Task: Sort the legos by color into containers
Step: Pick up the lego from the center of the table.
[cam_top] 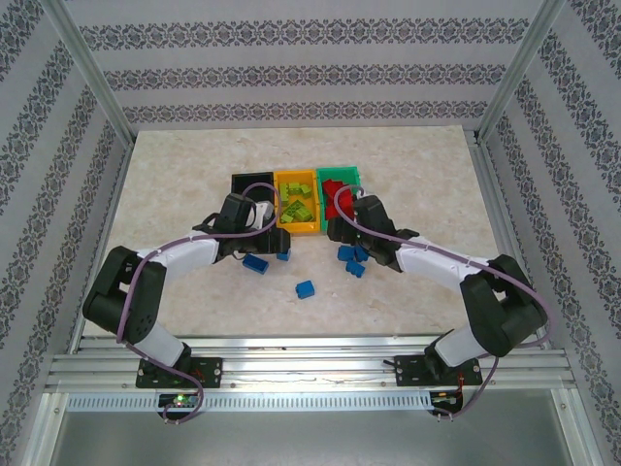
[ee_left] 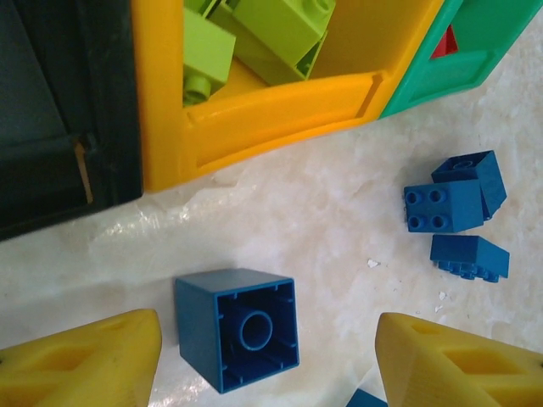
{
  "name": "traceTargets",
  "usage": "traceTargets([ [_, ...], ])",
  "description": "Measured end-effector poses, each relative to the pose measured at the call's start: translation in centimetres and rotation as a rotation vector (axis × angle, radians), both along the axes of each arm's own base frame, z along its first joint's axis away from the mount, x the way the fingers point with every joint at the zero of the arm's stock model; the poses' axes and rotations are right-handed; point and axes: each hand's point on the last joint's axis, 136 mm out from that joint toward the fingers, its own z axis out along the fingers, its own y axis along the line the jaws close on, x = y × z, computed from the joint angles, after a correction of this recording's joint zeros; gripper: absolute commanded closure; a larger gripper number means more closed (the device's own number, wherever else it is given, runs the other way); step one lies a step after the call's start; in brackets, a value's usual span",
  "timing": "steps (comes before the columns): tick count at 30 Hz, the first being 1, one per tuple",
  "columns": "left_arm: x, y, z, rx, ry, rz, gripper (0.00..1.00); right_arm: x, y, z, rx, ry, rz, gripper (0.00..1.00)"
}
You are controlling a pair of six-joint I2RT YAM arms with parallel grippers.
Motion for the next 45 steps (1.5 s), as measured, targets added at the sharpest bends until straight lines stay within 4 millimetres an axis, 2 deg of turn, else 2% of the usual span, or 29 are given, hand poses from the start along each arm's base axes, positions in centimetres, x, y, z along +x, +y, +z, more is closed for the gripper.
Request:
traceTargets([
  [18, -0.2, -1.2, -0.3, 0.089, 0.016, -0.055, 0.34, -1.1, -0.9, -1.4, -0.010, 0.006, -0.010, 0.24],
  [24, 0.2, -1.7, -1.5, 0.170, 0.045, -0.082, 0.36, -1.0, -0.8, -1.0, 0.002, -0.011, -0.011, 0.24],
  [29, -0.7, -2.1, -3.0, 0.254, 0.078, -0.121, 0.44, -0.9, -0.8, -0.9, 0.005, -0.015, -0.012, 0.24],
  [33, -1.0, -2.0, -3.5, 0.279, 0.084, -0.136, 0.62, -0.9, -0.8, -0.9, 0.008, -0.015, -0.013, 0.24],
  [36, -0.9, -2.1, -3.2, 0.278, 0.077, -0.138, 0.67, -0.8, -0.7, -0.7, 0.013, -0.023, -0.013, 0.24],
  [45, -0.9, -2.1, -2.5, 0.271, 0.059, -0.136, 0.69, -0.5, -0.5, -0.5, 0.024, -0.036, -0.015, 0.24],
])
